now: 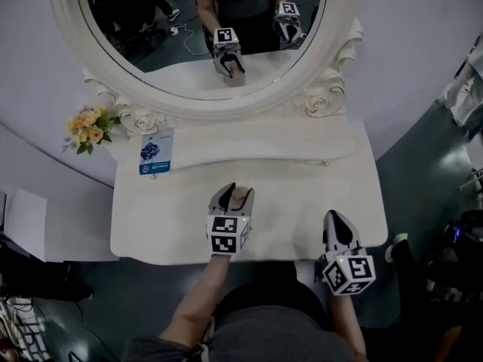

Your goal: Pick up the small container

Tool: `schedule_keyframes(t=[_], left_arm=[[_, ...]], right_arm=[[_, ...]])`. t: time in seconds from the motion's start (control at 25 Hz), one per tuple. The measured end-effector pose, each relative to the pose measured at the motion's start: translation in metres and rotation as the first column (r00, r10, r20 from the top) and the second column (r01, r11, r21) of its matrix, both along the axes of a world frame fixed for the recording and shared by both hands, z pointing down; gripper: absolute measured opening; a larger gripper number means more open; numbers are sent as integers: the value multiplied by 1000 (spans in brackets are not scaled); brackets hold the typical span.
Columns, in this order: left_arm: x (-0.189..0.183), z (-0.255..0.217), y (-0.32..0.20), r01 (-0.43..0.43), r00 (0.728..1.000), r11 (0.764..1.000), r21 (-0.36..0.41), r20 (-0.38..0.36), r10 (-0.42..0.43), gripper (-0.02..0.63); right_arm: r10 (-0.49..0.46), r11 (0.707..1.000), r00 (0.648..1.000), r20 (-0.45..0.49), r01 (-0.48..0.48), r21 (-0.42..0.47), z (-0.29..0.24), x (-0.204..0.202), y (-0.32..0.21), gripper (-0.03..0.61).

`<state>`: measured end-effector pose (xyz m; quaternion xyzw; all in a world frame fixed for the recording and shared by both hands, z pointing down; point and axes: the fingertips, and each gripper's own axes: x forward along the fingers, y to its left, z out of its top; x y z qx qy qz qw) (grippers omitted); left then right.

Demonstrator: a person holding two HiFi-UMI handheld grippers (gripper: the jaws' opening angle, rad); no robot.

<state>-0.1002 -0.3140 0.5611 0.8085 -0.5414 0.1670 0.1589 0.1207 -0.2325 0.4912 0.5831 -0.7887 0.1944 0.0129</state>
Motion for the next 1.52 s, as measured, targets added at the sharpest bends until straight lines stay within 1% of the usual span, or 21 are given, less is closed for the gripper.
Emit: schedule_keyframes(t=[0.44,0.6,0.72,0.8,1.2,1.52], left_arm=[[0,3,-5,-12,1000,1000,-6,11,12,189],[2,1,-4,-31,999,1000,-3,26,31,170],[5,0,-3,-45,998,999,3,46,45,141],[4,0,-3,-52,998,999,3,46,51,132],[11,-7,4,-84,995,996,6,52,83,121],[24,-25,9,-134,989,990,31,61,132,121]], right_arm=[[-9,1000,1000,2,9,-10,2,-5,-9,5],[-11,1000,1000,8,11,-7,1,-8,-9,5],[-11,1000,1000,10,11,-5,1,-8,-8,5],[-12,1000,1000,8,12,-4,1,-9,-7,5],[-11,1000,1000,6,11,5,-3,-12,-1,5],[9,1000,1000,-5,-9,8,-4,-8,10,5]])
